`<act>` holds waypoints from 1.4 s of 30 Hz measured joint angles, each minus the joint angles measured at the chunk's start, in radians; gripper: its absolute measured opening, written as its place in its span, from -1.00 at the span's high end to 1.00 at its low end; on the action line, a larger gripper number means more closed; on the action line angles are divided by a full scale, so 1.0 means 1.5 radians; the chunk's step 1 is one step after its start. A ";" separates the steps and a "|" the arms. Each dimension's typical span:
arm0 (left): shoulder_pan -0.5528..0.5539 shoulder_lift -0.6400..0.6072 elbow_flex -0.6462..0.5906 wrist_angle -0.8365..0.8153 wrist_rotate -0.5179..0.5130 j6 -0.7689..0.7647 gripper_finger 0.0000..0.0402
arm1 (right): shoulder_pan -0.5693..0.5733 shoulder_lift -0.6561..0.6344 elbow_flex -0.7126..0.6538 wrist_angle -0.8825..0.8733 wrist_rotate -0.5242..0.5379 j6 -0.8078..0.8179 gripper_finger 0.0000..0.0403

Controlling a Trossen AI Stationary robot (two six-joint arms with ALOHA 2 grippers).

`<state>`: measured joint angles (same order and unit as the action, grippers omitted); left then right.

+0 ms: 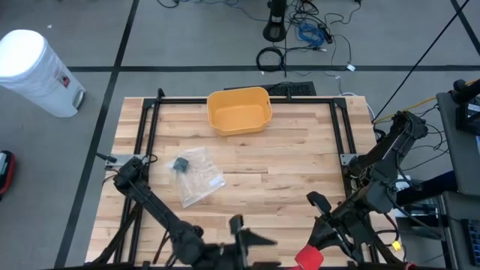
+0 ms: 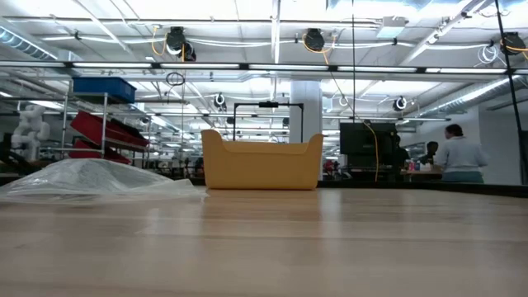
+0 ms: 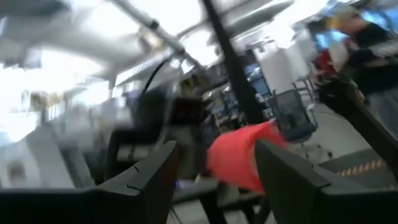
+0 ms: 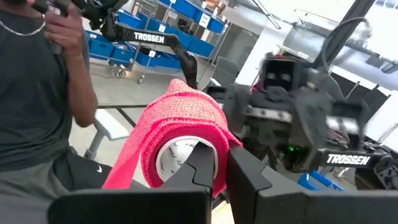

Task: Roll bandage
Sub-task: Roll the red bandage

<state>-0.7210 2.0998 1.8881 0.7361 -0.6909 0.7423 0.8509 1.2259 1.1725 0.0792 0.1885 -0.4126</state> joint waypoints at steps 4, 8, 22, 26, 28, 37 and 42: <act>0.017 0.000 0.000 -0.055 -0.005 -0.133 -0.09 | 0.000 0.000 0.000 0.000 0.014 0.000 0.92; 0.026 0.001 0.000 -0.062 -0.012 -0.180 -0.09 | 0.000 0.000 0.000 -0.031 0.114 0.001 0.92; 0.025 -0.001 0.000 -0.101 -0.203 -0.124 -0.09 | -0.006 0.000 -0.002 -0.078 0.229 -0.010 0.92; 0.011 -0.001 0.000 -0.101 -0.208 -0.101 -0.09 | -0.009 0.000 -0.002 -0.078 0.224 -0.004 0.92; 0.000 -0.001 0.000 -0.099 -0.214 -0.081 -0.09 | -0.009 0.000 -0.002 -0.080 0.224 0.001 0.92; -0.019 0.000 0.000 -0.133 -0.259 -0.079 -0.09 | -0.009 -0.001 -0.001 -0.073 0.225 0.005 0.92; 0.000 0.000 0.000 -0.153 -0.247 -0.124 -0.09 | -0.009 -0.001 -0.001 -0.070 0.225 0.004 0.92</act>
<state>-0.7214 2.0998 1.8877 0.5068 -1.0612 0.5566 0.8368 1.2247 1.1713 -0.0252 0.5262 -0.4061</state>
